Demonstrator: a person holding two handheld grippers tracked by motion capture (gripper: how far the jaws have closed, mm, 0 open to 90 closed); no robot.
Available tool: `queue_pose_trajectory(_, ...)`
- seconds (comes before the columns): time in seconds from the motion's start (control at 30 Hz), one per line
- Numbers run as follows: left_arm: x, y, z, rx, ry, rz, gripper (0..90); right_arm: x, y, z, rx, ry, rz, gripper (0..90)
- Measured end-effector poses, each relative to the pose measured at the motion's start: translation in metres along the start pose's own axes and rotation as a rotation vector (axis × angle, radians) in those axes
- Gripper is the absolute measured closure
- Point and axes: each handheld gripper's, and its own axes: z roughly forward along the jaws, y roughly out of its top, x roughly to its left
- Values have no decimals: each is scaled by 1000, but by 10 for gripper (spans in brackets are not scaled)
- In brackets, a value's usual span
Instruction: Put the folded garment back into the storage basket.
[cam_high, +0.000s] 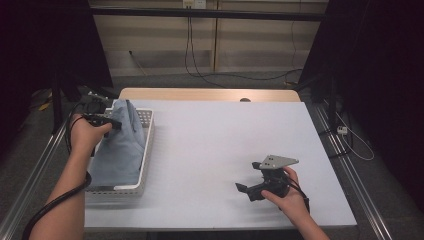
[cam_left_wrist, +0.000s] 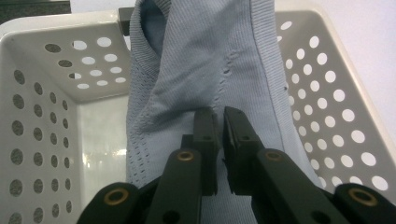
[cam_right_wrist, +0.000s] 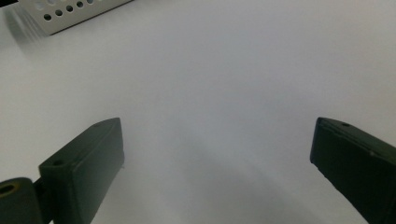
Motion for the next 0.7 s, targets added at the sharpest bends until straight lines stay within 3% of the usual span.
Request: queue_pose_trajectory(0.7,-3,-10,24,8,-7,-3,845,0,0,1,4,1,-3,27)
